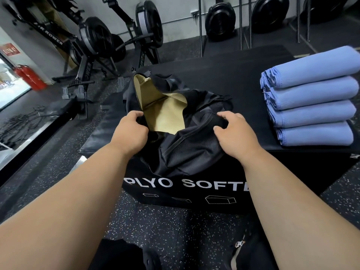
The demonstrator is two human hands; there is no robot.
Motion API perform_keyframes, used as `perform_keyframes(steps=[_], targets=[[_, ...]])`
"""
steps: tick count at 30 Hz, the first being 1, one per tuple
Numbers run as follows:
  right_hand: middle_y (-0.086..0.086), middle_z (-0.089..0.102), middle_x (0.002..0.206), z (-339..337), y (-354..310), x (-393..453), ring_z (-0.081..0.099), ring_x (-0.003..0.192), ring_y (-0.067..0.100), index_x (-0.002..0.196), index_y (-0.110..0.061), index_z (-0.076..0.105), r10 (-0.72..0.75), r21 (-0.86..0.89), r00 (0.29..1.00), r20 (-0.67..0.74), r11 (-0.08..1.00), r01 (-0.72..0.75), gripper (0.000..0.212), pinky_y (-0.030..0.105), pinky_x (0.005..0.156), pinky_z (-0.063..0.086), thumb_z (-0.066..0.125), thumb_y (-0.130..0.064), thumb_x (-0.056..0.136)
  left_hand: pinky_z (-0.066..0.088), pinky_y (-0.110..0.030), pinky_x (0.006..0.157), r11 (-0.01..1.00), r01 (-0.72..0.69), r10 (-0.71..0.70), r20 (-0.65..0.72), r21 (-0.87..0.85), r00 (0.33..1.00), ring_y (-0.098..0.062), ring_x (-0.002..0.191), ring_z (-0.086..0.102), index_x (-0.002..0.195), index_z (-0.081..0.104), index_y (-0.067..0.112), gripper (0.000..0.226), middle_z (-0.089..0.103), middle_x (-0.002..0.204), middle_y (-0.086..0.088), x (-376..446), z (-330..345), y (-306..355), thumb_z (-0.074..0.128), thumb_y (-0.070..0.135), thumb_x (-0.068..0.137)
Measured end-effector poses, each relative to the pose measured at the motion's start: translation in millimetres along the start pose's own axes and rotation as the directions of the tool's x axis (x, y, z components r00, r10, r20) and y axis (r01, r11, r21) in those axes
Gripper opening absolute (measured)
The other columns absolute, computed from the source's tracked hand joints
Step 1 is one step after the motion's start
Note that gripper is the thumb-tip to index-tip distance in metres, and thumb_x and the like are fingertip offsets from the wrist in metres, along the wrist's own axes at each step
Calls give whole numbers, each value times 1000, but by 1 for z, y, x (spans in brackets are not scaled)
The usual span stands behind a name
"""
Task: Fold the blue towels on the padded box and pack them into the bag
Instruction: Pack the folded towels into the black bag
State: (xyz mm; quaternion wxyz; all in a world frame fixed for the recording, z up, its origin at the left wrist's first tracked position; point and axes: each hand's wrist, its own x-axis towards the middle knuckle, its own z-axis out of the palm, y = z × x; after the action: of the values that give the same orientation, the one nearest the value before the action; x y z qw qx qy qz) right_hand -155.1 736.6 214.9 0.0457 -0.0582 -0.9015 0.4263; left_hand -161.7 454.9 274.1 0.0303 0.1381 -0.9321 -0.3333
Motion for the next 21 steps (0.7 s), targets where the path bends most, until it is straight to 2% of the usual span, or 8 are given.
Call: perform_keyframes(steps=[4, 7, 9, 12, 16, 18, 20, 21], targets=[[-7, 59, 115, 4, 6, 1, 63, 100, 18, 115, -33, 67, -22, -14, 998, -57, 1000, 21, 17, 34, 82, 48, 65, -35, 98, 56, -48, 97, 978, 13, -20, 31, 208, 999, -36, 119, 60, 150, 49, 32, 67, 42, 149, -12, 1, -6, 0, 48, 17, 84], [-6, 64, 103, 5, 11, 1, 63, 92, 20, 102, -31, 66, -20, -60, 999, -35, 998, 18, 9, 36, 80, 50, 68, -38, 97, 60, -48, 91, 984, -22, 22, 2, 178, 1000, -33, 106, 67, 148, 52, 31, 73, 57, 139, -8, 0, -7, -3, 50, 20, 76], [-6, 66, 95, 5, 13, 0, 64, 89, 21, 96, -29, 64, -5, -71, 999, -32, 997, 3, 11, 37, 79, 52, 68, -40, 96, 59, -50, 92, 983, -9, 14, -28, 183, 1000, -34, 104, 67, 148, 52, 31, 70, 55, 140, -7, -2, -7, -2, 53, 24, 79], [-6, 66, 92, 2, 15, -5, 64, 87, 22, 94, -29, 61, 10, -68, 999, -51, 998, -13, 15, 38, 77, 52, 68, -42, 95, 56, -48, 99, 962, 132, -122, -54, 239, 991, -38, 111, 63, 144, 54, 30, 60, 51, 141, -12, -3, -9, -2, 54, 27, 84], [-6, 67, 92, -7, 19, -11, 64, 86, 21, 92, -28, 60, 29, -55, 997, -75, 998, -33, 18, 35, 74, 48, 69, -43, 94, 61, -46, 87, 960, 136, -143, 11, 246, 990, -36, 92, 67, 94, 68, 10, 16, 72, 103, -13, -6, -5, 11, 54, 15, 88], [-7, 67, 90, -14, 20, -15, 63, 84, 17, 89, -29, 59, 39, -47, 996, -81, 998, -43, 18, 34, 72, 46, 69, -44, 93, 59, -51, 86, 981, 97, -99, 1, 166, 995, -34, 87, 65, 79, 58, 21, 18, 69, 99, -15, -4, 3, 17, 55, 9, 92], [-8, 67, 85, -22, 19, -21, 63, 80, 15, 88, -28, 58, 42, -31, 996, -80, 999, -45, 18, 34, 71, 47, 69, -42, 93, 58, -49, 85, 997, 66, -66, 5, 25, 998, -32, 92, 67, 94, 65, 25, 20, 70, 109, -11, 1, 9, 25, 55, 7, 90], [-8, 67, 81, -25, 18, -25, 63, 78, 14, 88, -27, 58, 43, -21, 996, -79, 999, -44, 18, 35, 71, 49, 69, -41, 93, 58, -43, 83, 997, 61, -61, 3, -46, 998, -29, 97, 69, 119, 69, 21, 34, 70, 118, -9, 5, 12, 29, 56, 8, 90]])
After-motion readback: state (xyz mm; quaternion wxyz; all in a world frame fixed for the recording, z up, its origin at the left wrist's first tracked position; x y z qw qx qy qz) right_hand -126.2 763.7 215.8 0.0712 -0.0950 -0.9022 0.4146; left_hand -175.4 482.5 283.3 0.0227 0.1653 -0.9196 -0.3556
